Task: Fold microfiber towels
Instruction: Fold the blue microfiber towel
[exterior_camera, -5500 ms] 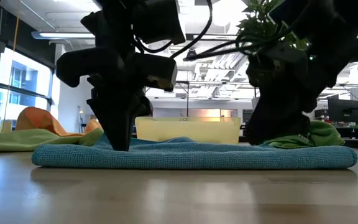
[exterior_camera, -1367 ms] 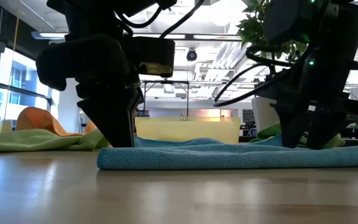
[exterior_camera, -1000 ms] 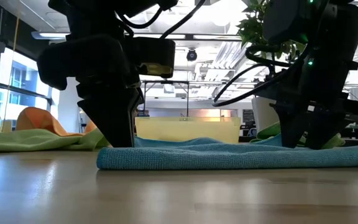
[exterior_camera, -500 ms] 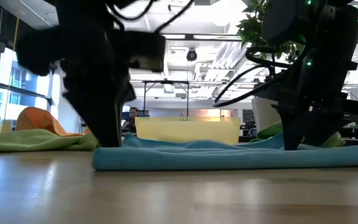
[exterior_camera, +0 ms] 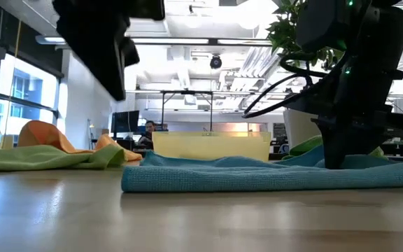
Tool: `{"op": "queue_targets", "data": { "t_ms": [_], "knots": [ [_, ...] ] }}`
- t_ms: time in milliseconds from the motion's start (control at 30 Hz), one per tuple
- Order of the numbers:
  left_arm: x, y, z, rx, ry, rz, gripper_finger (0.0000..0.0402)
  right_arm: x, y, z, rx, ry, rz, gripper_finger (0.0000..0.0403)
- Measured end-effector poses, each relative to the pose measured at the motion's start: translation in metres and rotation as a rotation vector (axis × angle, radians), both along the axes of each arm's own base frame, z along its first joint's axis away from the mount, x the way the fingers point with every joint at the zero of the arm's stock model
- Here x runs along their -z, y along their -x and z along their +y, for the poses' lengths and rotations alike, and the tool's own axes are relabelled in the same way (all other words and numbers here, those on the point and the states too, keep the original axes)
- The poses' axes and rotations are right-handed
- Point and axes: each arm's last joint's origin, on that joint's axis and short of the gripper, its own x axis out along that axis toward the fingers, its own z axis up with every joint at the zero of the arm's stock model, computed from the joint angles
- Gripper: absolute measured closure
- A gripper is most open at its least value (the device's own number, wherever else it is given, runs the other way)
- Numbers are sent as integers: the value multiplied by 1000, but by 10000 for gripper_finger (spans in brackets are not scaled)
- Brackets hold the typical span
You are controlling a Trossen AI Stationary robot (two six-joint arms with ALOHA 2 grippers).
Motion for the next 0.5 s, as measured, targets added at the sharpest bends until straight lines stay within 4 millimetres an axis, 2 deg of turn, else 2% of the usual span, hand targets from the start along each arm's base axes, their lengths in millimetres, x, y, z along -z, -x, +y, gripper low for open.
{"op": "queue_targets", "data": {
  "t_ms": [267, 500],
  "knots": [
    [-40, 18, 0, -27, -25, -135, 401, 1, 2, 5, 1, 13, -16, 395],
    [-60, 30, 1, -29, -26, -201, 401, -10, -3, 8, -37, 27, 49, 402]
  ]
}}
